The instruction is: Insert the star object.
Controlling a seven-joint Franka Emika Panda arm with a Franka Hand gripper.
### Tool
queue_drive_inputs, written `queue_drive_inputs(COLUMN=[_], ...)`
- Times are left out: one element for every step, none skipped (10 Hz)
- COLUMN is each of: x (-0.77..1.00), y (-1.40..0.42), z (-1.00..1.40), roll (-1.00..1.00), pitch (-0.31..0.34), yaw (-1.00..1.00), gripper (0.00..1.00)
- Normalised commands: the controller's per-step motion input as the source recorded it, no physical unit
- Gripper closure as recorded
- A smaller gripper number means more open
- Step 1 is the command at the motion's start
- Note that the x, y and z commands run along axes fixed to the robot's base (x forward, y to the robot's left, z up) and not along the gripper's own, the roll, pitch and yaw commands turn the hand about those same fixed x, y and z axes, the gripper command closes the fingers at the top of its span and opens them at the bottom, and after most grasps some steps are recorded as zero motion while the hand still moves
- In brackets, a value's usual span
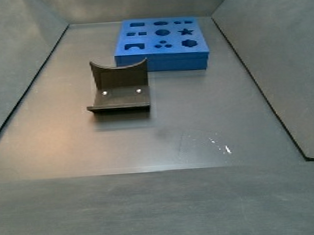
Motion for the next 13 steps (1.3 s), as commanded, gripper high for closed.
queue_drive_inputs(x=[-0.44,-0.45,-0.47,-0.49,-0.55,-0.31,0.0,0.0,0.0,0.0,0.0,-0.03,-0.01], y=[0.25,0.27,0.29,0.27,0.23,0.17,0.11,0.11,0.09,0.08,0.07,0.01,0.0], z=[-0.7,-0.7,-0.72,-0.69,-0.57,-0.39,-0.32,-0.18,-0.11,-0.27,-0.38,-0.34,-0.31], roll=[0.0,0.0,0.01,0.02,0.06,0.18,0.15,0.0,0.0,0.05,0.08,0.12,0.1], pitch=[0.0,0.0,0.0,0.0,0.0,0.066,0.077,0.013,0.0,0.0,0.0,0.0,0.0], yaw=[-0.75,-0.67,-0.64,-0.63,-0.6,-0.49,-0.23,-0.14,-0.02,0.0,0.0,-0.02,-0.09], gripper=[1.0,1.0,1.0,1.0,1.0,1.0,1.0,1.0,1.0,1.0,1.0,1.0,1.0])
